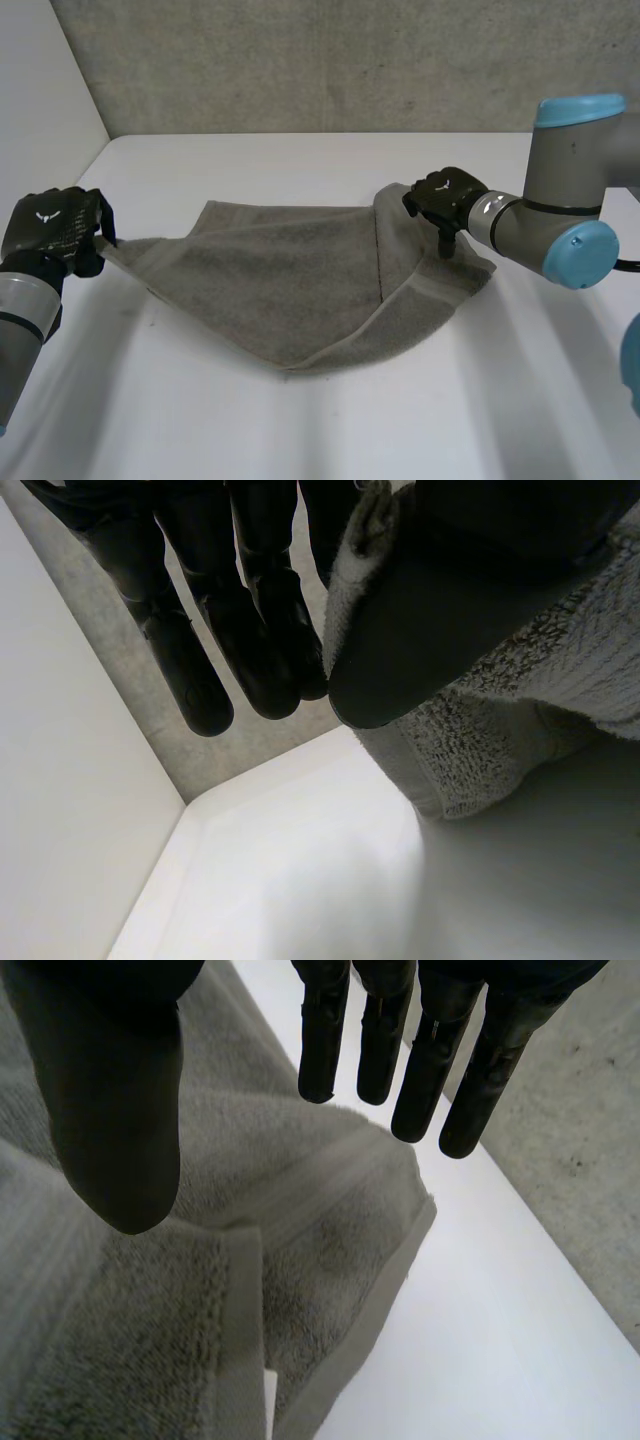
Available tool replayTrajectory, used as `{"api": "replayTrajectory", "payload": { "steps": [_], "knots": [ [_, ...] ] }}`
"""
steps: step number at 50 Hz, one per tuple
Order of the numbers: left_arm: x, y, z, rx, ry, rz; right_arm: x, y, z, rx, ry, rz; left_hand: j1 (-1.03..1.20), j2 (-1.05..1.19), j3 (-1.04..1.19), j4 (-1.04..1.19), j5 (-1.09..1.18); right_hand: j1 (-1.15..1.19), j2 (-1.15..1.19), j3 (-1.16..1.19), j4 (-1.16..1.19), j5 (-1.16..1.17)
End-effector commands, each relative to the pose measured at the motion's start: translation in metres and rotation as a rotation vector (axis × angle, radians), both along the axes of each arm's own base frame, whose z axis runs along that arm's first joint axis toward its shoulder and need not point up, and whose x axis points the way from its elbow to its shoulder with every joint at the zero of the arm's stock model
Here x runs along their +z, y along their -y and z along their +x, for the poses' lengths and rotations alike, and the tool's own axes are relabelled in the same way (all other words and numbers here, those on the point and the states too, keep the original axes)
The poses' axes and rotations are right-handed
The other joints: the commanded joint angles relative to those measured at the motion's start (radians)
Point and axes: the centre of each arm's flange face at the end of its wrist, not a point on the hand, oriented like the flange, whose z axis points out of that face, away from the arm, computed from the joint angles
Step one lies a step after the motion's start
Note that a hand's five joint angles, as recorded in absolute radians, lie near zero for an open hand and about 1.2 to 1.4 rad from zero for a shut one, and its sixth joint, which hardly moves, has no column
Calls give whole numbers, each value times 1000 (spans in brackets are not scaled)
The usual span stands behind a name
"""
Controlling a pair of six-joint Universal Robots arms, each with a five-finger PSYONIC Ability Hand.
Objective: Fold the towel.
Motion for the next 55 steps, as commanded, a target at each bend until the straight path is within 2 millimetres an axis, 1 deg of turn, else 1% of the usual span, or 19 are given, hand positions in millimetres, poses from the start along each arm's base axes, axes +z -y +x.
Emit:
{"api": "replayTrajectory", "payload": {
  "steps": [1,5,8,11,16,22,24,26,27,28,29,31,36,42,45,49,54,55],
  "knots": [
    [-6,2,4,-6,-6,21,-28,11,-3,-23,-36,27,187,178,179,178,187,30,27,25,22,13],
    [-7,4,6,1,-7,10,-40,11,-5,-28,-48,54,187,178,179,178,187,30,27,25,22,13],
    [-8,5,6,1,-7,3,-42,10,-6,-28,-51,63,187,178,179,178,187,30,27,25,22,13],
    [-8,5,6,1,-7,-11,-49,8,-7,-28,-61,92,187,178,179,178,187,27,24,22,20,10],
    [-10,4,6,0,-6,-18,-53,7,-7,-28,-68,112,187,178,179,178,187,15,12,10,8,-1],
    [-13,5,6,0,-4,-13,-54,7,-7,-29,-69,112,187,178,179,178,187,39,36,34,31,22],
    [-15,4,6,0,-4,-7,-53,7,-7,-29,-69,110,187,178,179,178,187,85,83,81,78,69],
    [-15,4,6,0,-4,-6,-52,8,-7,-31,-67,106,187,178,179,178,187,281,278,276,274,265],
    [-15,4,6,0,-4,-6,-52,8,-7,-31,-67,106,187,178,179,178,187,282,280,277,275,266],
    [-15,4,6,0,-4,-6,-51,8,-7,-32,-65,106,187,178,179,178,187,352,349,347,345,335],
    [-15,5,6,1,-4,-6,-51,8,-7,-32,-65,106,187,178,179,178,187,353,350,348,345,336],
    [-15,5,6,1,-4,-6,-51,8,-8,-34,-64,108,187,178,179,178,187,434,432,430,427,418],
    [-15,4,6,0,-4,-6,-50,8,-11,-42,-65,113,187,178,179,178,187,532,529,527,524,515],
    [-16,4,6,1,-4,-3,-50,13,-20,-70,-62,125,187,178,179,178,187,579,576,574,571,562],
    [-17,3,6,0,-4,2,-48,13,-22,-75,-60,126,187,178,179,178,187,593,591,589,586,577],
    [-18,2,6,0,-4,5,-47,12,-31,-94,-65,144,187,178,179,178,187,596,594,591,589,580],
    [-20,1,6,-1,-1,12,-43,10,-40,-124,-61,162,187,178,179,178,187,529,526,524,522,512],
    [-20,1,6,-1,-1,12,-41,9,-43,-141,-53,174,187,178,179,178,187,468,465,463,460,451]
  ]
}}
